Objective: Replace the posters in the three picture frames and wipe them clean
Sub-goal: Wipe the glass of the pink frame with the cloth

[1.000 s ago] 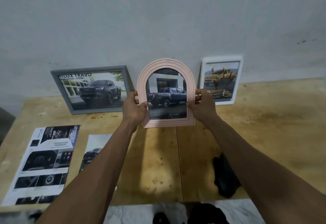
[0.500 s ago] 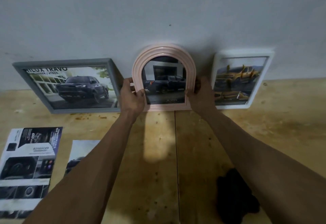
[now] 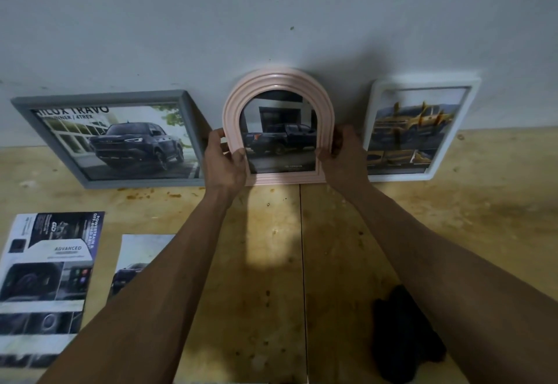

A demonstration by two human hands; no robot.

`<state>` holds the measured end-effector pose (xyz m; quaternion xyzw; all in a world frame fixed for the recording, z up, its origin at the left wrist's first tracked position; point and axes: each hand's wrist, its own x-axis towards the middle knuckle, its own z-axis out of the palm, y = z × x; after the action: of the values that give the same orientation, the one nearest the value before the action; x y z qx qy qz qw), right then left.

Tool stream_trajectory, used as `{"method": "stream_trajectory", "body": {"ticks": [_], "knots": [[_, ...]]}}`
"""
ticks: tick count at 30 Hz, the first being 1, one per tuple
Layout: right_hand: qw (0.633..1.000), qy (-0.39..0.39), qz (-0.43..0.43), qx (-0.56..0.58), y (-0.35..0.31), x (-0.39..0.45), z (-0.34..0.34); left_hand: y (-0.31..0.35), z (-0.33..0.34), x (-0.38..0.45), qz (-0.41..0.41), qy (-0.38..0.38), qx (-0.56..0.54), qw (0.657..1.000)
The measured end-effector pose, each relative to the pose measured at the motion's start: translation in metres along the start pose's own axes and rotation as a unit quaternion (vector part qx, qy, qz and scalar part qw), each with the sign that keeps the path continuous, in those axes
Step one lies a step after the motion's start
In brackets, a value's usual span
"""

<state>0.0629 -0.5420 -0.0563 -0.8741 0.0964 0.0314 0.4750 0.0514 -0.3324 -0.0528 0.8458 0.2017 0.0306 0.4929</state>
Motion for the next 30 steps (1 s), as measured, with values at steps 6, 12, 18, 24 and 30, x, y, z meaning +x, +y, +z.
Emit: {"method": "stream_trajectory", "body": {"ticks": [6,12,18,24,30], "knots": [[1.0,0.0,0.001,0.0,0.0,0.0,0.002,0.0,0.0,-0.001,-0.009,-0.004,0.004,1.0],[1.0,-0.003,0.015,0.012,-0.003,-0.012,-0.003,0.003,-0.007,-0.014,-0.034,-0.022,-0.01,0.999],[0.999,0.028,0.028,0.015,-0.017,-0.058,-0.025,0.015,-0.03,-0.059,-0.034,-0.017,0.017,0.999],[0.996,0.078,0.033,-0.008,-0.008,-0.136,-0.058,0.025,-0.041,-0.132,0.006,-0.053,0.012,0.999],[0.993,0.102,0.044,-0.033,0.025,-0.191,-0.102,0.024,-0.019,-0.201,0.026,-0.13,0.029,0.991]]}}
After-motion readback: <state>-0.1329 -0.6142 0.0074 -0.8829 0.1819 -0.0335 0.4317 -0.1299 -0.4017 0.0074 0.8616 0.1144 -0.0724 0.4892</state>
